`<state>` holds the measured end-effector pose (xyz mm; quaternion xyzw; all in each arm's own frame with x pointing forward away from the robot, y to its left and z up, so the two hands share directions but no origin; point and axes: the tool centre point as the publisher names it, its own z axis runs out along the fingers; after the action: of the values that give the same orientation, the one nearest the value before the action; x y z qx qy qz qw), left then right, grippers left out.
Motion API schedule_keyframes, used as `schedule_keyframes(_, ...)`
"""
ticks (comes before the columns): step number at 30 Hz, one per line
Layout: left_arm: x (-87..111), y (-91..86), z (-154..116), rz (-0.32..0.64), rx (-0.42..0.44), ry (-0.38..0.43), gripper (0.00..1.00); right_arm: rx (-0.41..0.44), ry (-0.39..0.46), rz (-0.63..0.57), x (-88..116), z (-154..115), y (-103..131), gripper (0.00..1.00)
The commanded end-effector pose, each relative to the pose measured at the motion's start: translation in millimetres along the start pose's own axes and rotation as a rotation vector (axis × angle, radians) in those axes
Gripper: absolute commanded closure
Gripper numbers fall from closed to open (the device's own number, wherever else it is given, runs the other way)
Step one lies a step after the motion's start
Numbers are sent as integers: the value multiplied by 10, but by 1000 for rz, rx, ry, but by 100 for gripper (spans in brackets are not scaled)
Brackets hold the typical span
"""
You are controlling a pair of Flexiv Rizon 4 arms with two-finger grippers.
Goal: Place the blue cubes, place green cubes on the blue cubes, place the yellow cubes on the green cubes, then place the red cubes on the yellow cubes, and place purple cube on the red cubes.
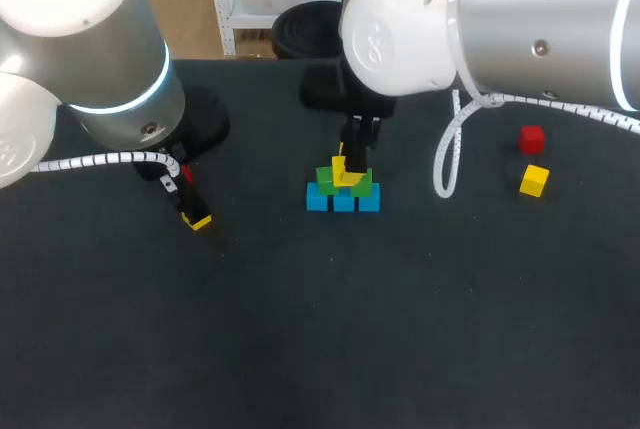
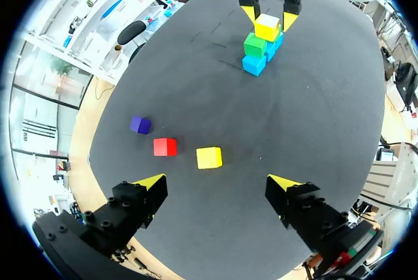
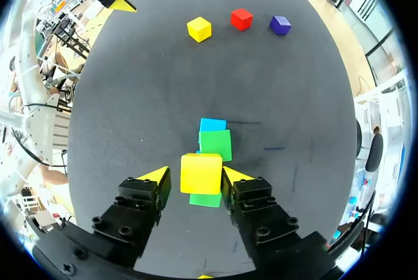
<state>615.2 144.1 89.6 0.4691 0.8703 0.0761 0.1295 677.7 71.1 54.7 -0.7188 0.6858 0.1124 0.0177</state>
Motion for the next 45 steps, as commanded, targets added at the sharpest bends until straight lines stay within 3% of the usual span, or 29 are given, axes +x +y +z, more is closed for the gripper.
schedule_keyframes(1, -1, 16, 2, 2, 5, 0, 0, 8, -2, 2, 17, 0, 30, 54)
schedule_keyframes(7, -1, 16, 2, 2, 5, 0, 0, 9, -2, 4, 20, 1, 33, 62)
schedule_keyframes(10, -1, 16, 2, 2, 5, 0, 0, 8, -5, 5, 21, 3, 33, 58)
schedule_keyframes(11, -1, 16, 2, 2, 5, 0, 0, 8, -6, 5, 21, 4, 33, 51)
schedule_keyframes(12, -1, 16, 2, 2, 5, 0, 0, 8, -7, 6, 21, 4, 33, 13)
schedule_keyframes(13, -1, 16, 2, 2, 5, 0, 0, 8, -7, 7, 21, 5, 33, 0)
schedule_keyframes(29, -1, 16, 2, 2, 5, 0, 0, -7, 31, -113, -137, 77, -53, 0)
schedule_keyframes(45, -1, 16, 2, 2, 5, 0, 0, -44, 46, -136, -210, 184, -102, 0)
